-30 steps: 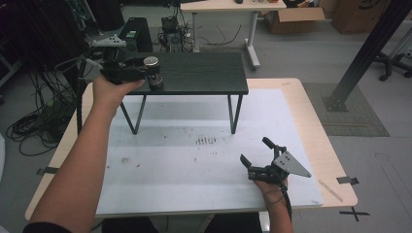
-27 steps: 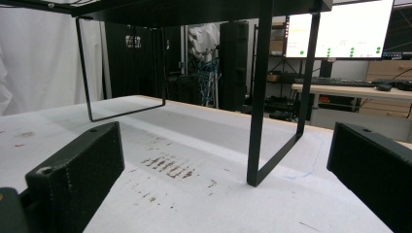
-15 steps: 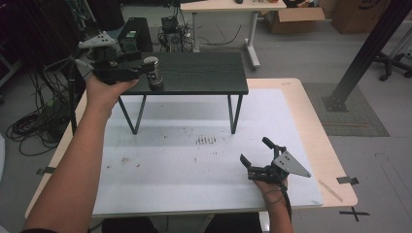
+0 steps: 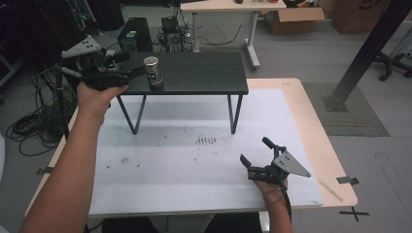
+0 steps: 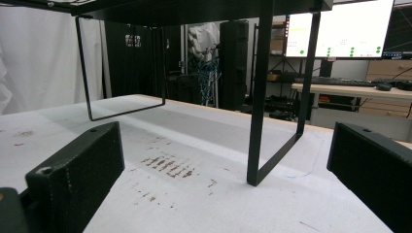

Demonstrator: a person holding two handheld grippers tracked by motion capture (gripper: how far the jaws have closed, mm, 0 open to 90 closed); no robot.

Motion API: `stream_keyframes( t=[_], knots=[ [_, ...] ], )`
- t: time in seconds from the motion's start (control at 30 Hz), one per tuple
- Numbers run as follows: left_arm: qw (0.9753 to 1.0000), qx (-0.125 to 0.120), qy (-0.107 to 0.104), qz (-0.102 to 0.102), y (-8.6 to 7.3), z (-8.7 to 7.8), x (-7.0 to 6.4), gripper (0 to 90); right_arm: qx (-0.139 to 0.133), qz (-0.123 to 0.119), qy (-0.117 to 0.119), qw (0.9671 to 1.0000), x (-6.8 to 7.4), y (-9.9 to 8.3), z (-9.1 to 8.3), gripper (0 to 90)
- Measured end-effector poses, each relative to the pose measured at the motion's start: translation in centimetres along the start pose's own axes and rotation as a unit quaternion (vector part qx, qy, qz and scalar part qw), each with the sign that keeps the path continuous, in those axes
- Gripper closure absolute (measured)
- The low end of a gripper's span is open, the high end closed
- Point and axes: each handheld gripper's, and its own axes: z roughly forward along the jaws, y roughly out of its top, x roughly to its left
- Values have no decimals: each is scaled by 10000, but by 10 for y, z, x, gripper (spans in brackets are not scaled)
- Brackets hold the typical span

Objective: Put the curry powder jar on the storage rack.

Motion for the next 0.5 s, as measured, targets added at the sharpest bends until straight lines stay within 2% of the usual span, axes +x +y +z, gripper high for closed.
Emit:
stream_keyframes(
  t=[0.03, 0.1, 0.2, 0.4, 0.5],
  knots=[
    [10000, -53, -10, -74, -2, -4, -1, 117, -4, 3, -4, 10000, 0, 0, 0, 0],
    [10000, 17, -15, -27, -3, -6, -4, 107, 20, 17, -9, 10000, 0, 0, 0, 0],
    [10000, -24, 8, 45, -5, -10, -7, 98, 22, 8, -7, 10000, 0, 0, 1, 0],
    [10000, -60, 52, 41, -14, -17, -7, 76, 20, 0, -5, 10000, 0, 0, 1, 0],
    [9997, -232, 97, 51, -22, -24, -7, 42, 22, -1, 1, 10000, 0, 0, 1, 0]
  ],
)
